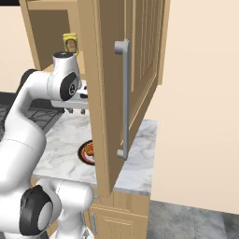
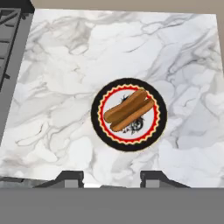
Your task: Move the hot dog bun to the plate on the dining table and place the condiment next to that plate. Then navigate to the fridge and take the sausage and place it on the plate as well.
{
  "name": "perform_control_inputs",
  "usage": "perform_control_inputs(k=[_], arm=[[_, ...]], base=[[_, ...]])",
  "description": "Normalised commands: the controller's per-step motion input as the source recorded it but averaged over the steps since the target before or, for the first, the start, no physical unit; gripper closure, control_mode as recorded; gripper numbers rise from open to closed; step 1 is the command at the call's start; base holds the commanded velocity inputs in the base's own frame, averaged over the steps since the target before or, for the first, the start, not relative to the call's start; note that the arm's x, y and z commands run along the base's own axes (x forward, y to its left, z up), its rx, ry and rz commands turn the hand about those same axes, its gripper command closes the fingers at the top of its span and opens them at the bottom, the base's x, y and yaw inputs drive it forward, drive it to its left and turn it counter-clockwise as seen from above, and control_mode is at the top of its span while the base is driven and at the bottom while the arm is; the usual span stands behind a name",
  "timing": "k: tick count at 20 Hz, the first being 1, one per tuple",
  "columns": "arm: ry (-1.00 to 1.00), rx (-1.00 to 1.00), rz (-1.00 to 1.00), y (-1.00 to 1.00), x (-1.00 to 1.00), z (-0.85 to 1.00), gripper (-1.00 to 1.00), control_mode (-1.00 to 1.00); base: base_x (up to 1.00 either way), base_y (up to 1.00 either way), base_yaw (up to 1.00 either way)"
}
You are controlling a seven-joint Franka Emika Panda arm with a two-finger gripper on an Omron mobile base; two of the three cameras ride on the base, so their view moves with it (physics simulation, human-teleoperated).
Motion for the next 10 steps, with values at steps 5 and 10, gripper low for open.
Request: perform_control_inputs(k=[5, 10], arm=[[0.01, 0.02, -0.12, -0.08, -0.19, -0.18, -1.0, -1.0], [0.06, 0.09, -0.36, -0.2, 0.0, -0.52, -1.0, -1.0]], base=[[0.0, 0.0, 0.0], [0.0, 0.0, 0.0]])
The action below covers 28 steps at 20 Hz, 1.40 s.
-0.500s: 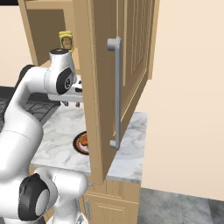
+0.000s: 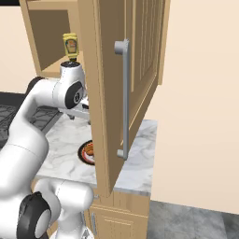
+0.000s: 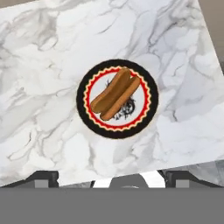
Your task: Move the hot dog bun to the plate on the dining table and place the condiment next to that plate. Then navigate to the fridge and take the sausage and place it on the plate as well.
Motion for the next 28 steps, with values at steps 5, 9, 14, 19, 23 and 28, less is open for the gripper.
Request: perform_control_inputs(k=[5, 9, 14, 19, 23, 28], arm=[[0.02, 0.07, -0.33, -0.09, 0.07, -0.54, -1.0, -1.0], [0.0, 0.01, -0.24, 0.0, 0.34, -0.52, -1.0, -1.0], [0.0, 0.0, -0.16, 0.0, 0.45, -0.46, -1.0, -1.0], [0.0, 0.0, -0.08, 0.0, 0.27, -0.43, -1.0, -1.0], [0.0, 0.0, -0.02, 0.0, 0.18, -0.45, -1.0, -1.0], [0.0, 0.0, 0.0, 0.0, 0.16, -0.42, -1.0, -1.0]], base=[[0.0, 0.0, 0.0], [0.0, 0.0, 0.0], [0.0, 0.0, 0.0], [0.0, 0.0, 0.0], [0.0, 0.0, 0.0], [0.0, 0.0, 0.0]])
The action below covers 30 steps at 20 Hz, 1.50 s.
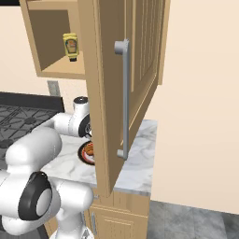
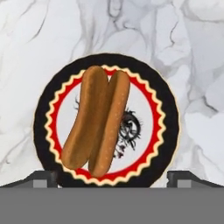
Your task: Move the hot dog bun to the plate on the dining table and place the condiment next to that plate. Then navigate to the fridge and take the sausage and place it on the plate as well.
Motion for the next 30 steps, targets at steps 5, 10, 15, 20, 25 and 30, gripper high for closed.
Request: perform_control_inputs(k=[5, 10, 15, 20, 25, 30], arm=[[0.0, 0.0, 0.0, 0.0, 0.13, -0.34, -1.0, -1.0], [0.0, 0.0, 0.0, 0.0, 0.13, -0.31, -1.0, -1.0], [0.0, 0.0, 0.0, 0.0, 0.15, -0.29, -1.0, -1.0], [0.0, 0.0, 0.0, 0.0, 0.24, -0.23, -1.0, -1.0], [0.0, 0.0, 0.0, 0.0, 0.38, -0.2, -1.0, -1.0], [0.0, 0.0, 0.0, 0.0, 0.33, -0.23, -1.0, -1.0]], base=[[0.0, 0.0, 0.0], [0.0, 0.0, 0.0], [0.0, 0.0, 0.0], [0.0, 0.0, 0.0], [0.0, 0.0, 0.0], [0.0, 0.0, 0.0]])
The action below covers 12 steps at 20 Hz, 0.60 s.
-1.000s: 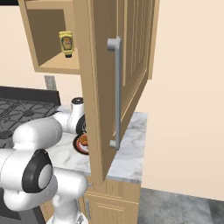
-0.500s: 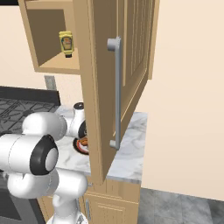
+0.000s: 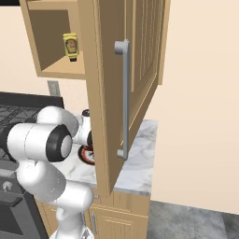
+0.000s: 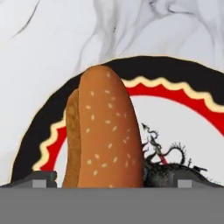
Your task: Move the hot dog bun to the plate on the dining table and place the condiment next to that plate. Then navigate to the fridge and take the sausage and place it on the plate as well.
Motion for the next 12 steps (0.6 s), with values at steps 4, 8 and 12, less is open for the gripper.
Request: perform_control_inputs(k=[4, 8, 12], arm=[[0.0, 0.0, -0.01, 0.06, 0.04, -0.24, 1.0, -1.0], [-0.16, 0.01, -0.02, 0.04, -0.31, 0.23, 1.0, -1.0], [-0.32, 0.0, -0.02, 0.08, -0.63, 0.98, 1.0, -1.0]], base=[[0.0, 0.0, 0.0], [0.0, 0.0, 0.0], [0.0, 0.0, 0.0]])
